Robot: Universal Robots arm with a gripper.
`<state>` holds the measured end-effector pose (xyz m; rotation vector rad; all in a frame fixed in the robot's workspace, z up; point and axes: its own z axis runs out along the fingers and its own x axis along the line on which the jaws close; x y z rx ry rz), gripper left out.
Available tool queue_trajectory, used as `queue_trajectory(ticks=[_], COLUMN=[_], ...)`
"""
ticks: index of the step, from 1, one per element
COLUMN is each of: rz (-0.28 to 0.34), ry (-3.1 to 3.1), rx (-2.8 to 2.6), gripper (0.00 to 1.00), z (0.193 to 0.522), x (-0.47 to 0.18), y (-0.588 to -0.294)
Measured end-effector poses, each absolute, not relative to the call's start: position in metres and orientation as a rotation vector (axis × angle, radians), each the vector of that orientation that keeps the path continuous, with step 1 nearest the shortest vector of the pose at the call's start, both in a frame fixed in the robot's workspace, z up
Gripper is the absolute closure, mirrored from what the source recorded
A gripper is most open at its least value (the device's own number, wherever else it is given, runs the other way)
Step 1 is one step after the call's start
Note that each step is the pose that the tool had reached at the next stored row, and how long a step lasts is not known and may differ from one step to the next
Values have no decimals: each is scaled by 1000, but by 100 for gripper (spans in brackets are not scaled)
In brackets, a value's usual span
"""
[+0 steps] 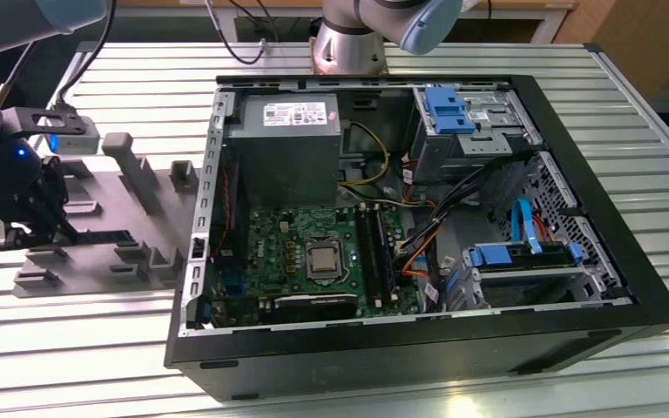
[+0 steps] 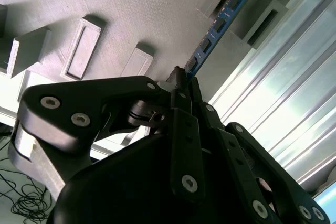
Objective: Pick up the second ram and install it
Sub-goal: 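Pick up the second ram and move it above second insertion slot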
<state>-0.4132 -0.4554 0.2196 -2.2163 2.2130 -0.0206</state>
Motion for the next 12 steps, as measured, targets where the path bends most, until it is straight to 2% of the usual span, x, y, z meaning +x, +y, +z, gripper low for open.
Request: queue_trajectory(ticks=[12], rz=[-21], ry=[2213], rx=[-2216], gripper=[86], z=[223], x=[-413], y=[-455])
